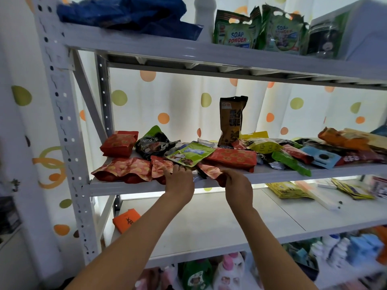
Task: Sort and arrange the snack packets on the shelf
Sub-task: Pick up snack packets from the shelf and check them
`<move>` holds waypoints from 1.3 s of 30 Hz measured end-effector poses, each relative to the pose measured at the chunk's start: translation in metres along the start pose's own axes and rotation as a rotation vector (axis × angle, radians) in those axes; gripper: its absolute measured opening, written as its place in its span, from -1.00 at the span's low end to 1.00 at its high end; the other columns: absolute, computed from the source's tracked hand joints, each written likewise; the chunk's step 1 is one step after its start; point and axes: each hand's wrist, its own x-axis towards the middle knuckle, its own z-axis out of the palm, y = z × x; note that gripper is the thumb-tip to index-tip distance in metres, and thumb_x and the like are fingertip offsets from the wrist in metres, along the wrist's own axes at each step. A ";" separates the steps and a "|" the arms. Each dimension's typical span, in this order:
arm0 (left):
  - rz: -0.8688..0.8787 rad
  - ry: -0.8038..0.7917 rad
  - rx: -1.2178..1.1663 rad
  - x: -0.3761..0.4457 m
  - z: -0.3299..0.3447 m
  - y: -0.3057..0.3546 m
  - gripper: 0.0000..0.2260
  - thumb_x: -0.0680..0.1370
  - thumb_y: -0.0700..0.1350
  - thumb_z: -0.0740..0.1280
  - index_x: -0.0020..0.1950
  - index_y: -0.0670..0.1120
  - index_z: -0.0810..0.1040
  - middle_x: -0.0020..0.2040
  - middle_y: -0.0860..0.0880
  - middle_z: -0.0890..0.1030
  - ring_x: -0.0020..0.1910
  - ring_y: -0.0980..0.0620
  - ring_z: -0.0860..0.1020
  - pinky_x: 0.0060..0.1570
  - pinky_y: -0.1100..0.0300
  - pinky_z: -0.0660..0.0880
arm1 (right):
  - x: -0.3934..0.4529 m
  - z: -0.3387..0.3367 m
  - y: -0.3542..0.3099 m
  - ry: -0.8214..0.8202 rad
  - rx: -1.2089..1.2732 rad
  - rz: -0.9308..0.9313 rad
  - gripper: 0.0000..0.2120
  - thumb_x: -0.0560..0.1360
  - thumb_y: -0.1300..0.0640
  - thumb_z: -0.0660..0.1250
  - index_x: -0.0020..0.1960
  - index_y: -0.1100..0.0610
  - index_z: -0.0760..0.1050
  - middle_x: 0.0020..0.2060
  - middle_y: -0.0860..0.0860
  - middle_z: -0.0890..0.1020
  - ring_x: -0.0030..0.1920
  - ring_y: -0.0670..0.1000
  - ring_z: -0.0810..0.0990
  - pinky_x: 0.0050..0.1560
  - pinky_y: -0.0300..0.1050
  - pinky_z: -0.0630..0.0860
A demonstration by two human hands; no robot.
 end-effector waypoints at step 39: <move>-0.433 -0.115 -1.790 -0.178 0.050 -0.007 -0.68 0.40 0.00 0.51 0.12 -0.02 0.60 -0.03 0.04 0.71 -0.07 0.04 0.69 0.00 0.03 0.62 | -0.169 -0.025 -0.037 -0.343 0.895 0.651 -0.71 0.59 -0.03 0.25 0.14 0.11 0.62 -0.01 0.04 0.72 0.00 0.04 0.70 -0.04 -0.10 0.61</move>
